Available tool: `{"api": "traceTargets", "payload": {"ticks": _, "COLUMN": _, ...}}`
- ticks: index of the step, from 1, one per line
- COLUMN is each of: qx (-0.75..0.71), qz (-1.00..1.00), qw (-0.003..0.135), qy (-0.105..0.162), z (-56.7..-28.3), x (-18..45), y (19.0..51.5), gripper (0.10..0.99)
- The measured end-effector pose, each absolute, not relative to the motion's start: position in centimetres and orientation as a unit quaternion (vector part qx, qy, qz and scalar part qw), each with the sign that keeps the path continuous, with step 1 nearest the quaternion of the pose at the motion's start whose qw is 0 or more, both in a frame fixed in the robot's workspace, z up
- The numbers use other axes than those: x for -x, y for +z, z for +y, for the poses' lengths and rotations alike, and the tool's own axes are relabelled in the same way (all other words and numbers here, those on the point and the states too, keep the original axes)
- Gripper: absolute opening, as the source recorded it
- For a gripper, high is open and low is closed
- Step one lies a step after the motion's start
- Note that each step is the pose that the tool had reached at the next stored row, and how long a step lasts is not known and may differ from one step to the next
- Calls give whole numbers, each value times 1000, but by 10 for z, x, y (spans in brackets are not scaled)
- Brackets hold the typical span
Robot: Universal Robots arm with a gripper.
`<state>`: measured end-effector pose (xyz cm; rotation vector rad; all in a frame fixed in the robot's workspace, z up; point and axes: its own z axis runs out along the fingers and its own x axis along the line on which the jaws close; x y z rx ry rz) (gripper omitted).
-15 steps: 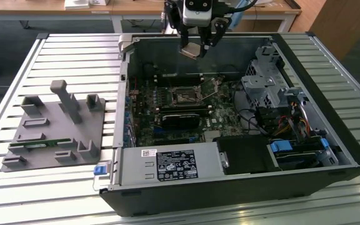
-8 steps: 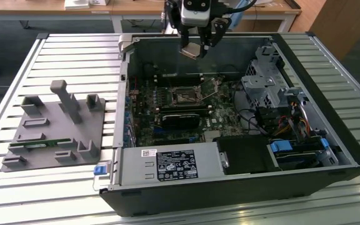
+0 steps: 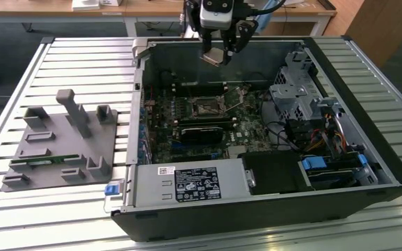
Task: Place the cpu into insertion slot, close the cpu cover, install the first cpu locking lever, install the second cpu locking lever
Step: 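Place the cpu into insertion slot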
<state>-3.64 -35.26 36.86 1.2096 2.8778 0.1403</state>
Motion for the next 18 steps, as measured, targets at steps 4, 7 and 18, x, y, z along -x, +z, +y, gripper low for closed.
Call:
{"api": "traceTargets", "payload": {"ticks": 4, "qx": -397, "qz": 917, "qw": 9, "qy": 45, "z": -353, "x": 36, "y": 368, "gripper": 541}}
{"api": "traceTargets", "payload": {"ticks": 7, "qx": -405, "qz": 913, "qw": 9, "qy": 45, "z": -353, "x": 36, "y": 368, "gripper": 541}}
{"api": "traceTargets", "payload": {"ticks": 18, "qx": -431, "qz": 901, "qw": 11, "qy": 44, "z": -353, "x": 36, "y": 368, "gripper": 541}}
